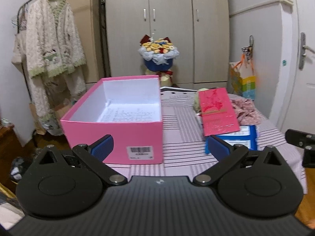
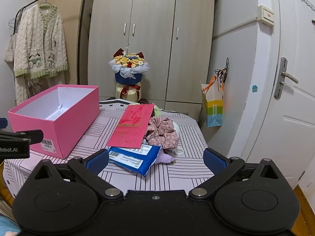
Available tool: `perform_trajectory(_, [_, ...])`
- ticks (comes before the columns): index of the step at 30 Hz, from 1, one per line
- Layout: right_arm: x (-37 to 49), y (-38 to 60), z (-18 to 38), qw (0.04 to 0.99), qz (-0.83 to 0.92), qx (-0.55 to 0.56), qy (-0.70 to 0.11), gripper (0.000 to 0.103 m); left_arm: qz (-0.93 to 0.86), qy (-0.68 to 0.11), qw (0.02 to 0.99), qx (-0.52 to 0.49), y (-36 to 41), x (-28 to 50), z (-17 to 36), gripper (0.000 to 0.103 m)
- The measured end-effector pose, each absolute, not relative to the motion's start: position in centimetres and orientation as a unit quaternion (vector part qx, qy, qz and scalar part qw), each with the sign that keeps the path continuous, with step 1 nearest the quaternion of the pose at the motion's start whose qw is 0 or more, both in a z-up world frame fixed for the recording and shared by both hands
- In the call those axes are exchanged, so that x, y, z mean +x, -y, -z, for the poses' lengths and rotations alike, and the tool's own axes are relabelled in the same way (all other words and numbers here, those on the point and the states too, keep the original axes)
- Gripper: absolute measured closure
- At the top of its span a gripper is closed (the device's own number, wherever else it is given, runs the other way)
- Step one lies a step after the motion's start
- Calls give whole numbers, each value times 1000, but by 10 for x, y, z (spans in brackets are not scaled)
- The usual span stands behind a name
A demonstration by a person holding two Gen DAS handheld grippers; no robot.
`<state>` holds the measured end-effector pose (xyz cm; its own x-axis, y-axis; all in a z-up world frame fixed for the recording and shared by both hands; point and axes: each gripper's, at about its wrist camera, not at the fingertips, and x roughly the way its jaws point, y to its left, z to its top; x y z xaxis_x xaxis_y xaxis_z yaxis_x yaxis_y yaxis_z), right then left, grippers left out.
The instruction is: Organize soft objects
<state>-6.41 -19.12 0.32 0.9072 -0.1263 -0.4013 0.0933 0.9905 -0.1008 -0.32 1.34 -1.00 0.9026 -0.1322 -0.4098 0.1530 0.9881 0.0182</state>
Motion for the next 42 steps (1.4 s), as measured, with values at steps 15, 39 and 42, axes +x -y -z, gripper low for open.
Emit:
perform_trajectory(15, [-19, 208, 13, 980, -73, -91, -161, 0, 192, -228, 955, -4, 10, 54, -18, 6])
perform_trajectory(39, [109, 205, 75, 958, -141, -131, -213, 10, 259, -397, 880, -31, 88, 215, 57, 35])
perform_trajectory(42, [116, 210, 78, 956, -151, -112, -224, 10, 255, -413, 873, -50, 87, 225, 66, 35])
